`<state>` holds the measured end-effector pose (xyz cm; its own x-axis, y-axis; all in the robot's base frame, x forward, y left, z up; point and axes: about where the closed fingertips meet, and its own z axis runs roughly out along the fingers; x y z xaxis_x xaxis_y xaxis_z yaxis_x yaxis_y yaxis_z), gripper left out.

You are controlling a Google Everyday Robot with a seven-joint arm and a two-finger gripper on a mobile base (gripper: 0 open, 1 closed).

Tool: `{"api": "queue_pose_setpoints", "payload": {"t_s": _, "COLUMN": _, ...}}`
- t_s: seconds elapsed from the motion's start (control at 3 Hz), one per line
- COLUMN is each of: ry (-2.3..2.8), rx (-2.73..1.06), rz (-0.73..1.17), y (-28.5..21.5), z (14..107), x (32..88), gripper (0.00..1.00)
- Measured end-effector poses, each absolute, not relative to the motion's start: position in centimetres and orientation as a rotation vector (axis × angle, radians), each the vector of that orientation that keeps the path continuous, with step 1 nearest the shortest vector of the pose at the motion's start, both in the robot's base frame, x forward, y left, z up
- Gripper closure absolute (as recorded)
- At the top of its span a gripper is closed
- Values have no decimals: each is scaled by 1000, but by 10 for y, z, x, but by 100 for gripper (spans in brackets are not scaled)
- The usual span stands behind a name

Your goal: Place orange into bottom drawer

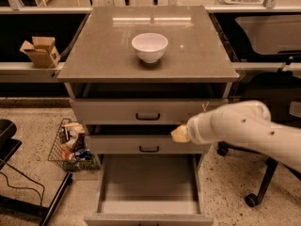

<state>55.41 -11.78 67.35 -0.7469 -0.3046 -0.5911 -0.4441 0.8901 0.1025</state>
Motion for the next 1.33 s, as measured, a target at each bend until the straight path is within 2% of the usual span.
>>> {"api": "queue_pose_setpoints", "payload": {"t_s": 0.33, "ry": 2514, "rx": -497, "rz": 335, "y": -117, "z": 634, "x": 528, "gripper": 100}}
{"api": "queue_pose_setpoints", "payload": {"t_s": 0.67, "ry": 2514, "rx": -497, "rz": 335, "y": -117, "z": 634, "x": 528, "gripper": 100}}
{"api": "queue_pose_setpoints", "payload": {"t_s": 1.0, "ry": 2536, "rx": -517, "rz": 373, "y": -102, "z": 610, "x": 544, "gripper": 100}}
{"api": "queue_pose_setpoints", "payload": {"t_s": 1.33, "ry": 2579, "rx": -542, "rz": 406, "y": -92, "z": 543, "x": 563, "gripper": 100}}
